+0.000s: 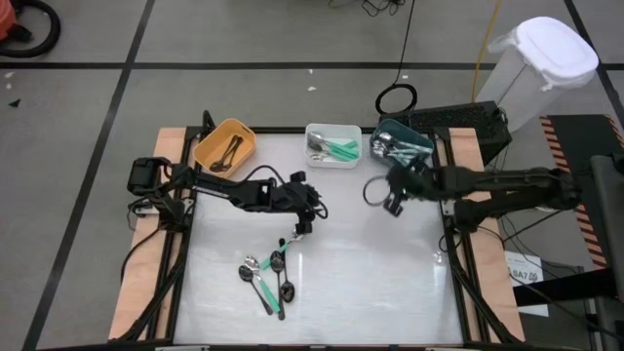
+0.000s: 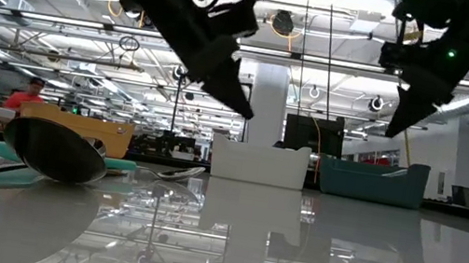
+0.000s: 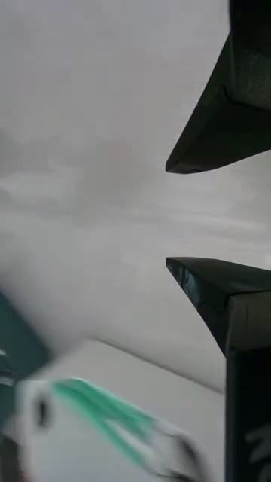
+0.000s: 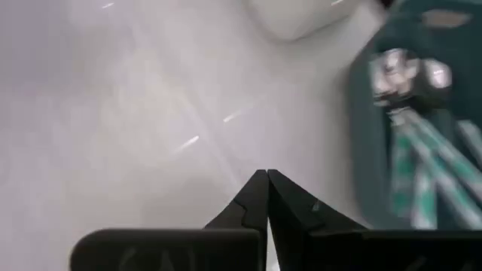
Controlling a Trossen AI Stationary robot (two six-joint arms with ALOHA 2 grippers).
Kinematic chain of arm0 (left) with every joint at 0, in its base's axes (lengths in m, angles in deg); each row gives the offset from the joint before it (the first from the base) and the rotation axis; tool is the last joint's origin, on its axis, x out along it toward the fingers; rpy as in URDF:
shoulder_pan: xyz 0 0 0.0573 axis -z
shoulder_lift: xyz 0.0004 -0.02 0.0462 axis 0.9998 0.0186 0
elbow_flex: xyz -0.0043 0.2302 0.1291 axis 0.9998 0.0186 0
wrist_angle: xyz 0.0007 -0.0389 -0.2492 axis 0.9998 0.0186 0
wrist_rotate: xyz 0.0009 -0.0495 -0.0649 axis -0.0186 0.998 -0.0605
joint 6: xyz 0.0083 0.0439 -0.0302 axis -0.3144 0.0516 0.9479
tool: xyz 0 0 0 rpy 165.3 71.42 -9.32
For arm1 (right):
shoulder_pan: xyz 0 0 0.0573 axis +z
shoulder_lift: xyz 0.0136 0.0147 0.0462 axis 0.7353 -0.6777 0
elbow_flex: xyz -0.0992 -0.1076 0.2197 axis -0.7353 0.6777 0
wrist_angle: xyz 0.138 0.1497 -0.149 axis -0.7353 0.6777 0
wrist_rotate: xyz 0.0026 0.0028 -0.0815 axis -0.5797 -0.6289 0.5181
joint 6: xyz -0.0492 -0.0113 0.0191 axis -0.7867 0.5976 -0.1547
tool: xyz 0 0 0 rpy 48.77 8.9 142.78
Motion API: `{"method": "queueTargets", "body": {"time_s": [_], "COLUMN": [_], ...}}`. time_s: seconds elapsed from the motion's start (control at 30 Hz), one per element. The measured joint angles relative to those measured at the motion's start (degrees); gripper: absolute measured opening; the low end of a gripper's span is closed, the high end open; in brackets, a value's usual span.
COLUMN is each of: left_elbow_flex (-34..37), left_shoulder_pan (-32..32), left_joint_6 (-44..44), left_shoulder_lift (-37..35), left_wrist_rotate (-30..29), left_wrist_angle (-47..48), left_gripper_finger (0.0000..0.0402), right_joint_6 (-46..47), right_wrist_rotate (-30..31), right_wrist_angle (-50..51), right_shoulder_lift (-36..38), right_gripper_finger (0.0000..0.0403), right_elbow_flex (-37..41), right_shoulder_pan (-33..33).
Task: Sort silverware by color (type)
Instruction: Put the black spoon into the orange bin
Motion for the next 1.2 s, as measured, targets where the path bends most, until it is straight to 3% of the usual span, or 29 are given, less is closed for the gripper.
{"method": "queueTargets", "body": {"time_s": [0.23,0.37,0.7,1.0,1.2], "left_elbow_flex": [0.0,-1.4,-6.9,-8.1,-8.1], "left_shoulder_pan": [0.9,3.0,14.0,20.0,23.5], "left_joint_6": [14.2,21.0,31.3,41.2,47.9], "left_shoulder_lift": [0.0,0.0,0.0,0.0,0.6], "left_wrist_rotate": [-1.5,-2.9,-11.1,-13.1,-17.2], "left_wrist_angle": [11.8,17.3,25.8,33.2,38.0], "left_gripper_finger": [0.0193,0.0193,0.0193,0.0193,0.0193], "right_joint_6": [0.2,-3.6,-7.7,1.4,7.2], "right_wrist_rotate": [-0.3,-4.5,-9.1,-8.6,-3.3], "right_wrist_angle": [-6.3,-12.5,-18.9,-18.9,-22.4], "right_shoulder_lift": [0.0,0.0,0.0,0.0,-2.9], "right_gripper_finger": [0.0002,0.0002,0.0002,0.0002,0.0002], "right_elbow_flex": [5.0,5.3,5.3,5.3,5.3], "right_shoulder_pan": [9.0,12.7,18.0,21.8,27.3]}}
